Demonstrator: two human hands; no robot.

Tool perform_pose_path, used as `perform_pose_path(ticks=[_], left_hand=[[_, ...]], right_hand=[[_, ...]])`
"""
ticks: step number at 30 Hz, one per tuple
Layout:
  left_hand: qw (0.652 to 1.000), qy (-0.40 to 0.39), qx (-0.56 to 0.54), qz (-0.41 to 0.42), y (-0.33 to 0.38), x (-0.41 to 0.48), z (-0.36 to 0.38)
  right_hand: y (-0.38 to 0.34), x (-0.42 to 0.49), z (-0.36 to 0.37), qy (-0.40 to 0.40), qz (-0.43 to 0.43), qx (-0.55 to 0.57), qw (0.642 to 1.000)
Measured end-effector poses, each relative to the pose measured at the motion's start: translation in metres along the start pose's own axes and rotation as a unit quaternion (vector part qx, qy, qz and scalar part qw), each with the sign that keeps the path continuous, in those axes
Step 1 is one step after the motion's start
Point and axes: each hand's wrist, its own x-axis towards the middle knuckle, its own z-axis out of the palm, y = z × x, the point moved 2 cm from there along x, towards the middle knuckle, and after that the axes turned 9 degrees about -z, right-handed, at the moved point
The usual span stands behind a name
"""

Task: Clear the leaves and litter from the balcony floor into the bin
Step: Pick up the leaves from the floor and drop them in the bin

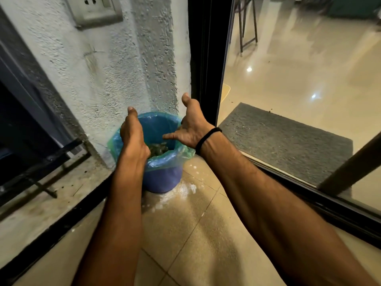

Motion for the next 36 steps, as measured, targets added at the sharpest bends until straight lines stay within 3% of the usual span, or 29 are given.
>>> perform_pose_path(ticks=[6, 13, 18, 28, 36], left_hand=[[0.999, 0.024, -0.032, 0.000, 0.000, -0.007, 0.000], [0.997, 0.059, -0.037, 0.039, -0.007, -0.017, 0.014], [0.997, 0.020, -0.073, 0.035, -0.024, -0.034, 0.051], [0.981, -0.194, 0.009, -0.008, -0.102, -0.139, 0.166], [0.915, -0.326, 0.207, 0.116, -0.191, -0.303, 0.215]], right_hand=[[0.010, 0.006, -0.017, 0.000, 0.026, 0.024, 0.999], [-0.002, -0.003, -0.030, 0.019, -0.015, -0.003, 1.000], [-0.028, -0.024, -0.051, 0.052, -0.040, -0.018, 0.998], [-0.099, -0.118, -0.161, 0.180, -0.138, -0.070, 0.971], [-0.129, -0.242, -0.279, 0.340, -0.245, -0.068, 0.905]])
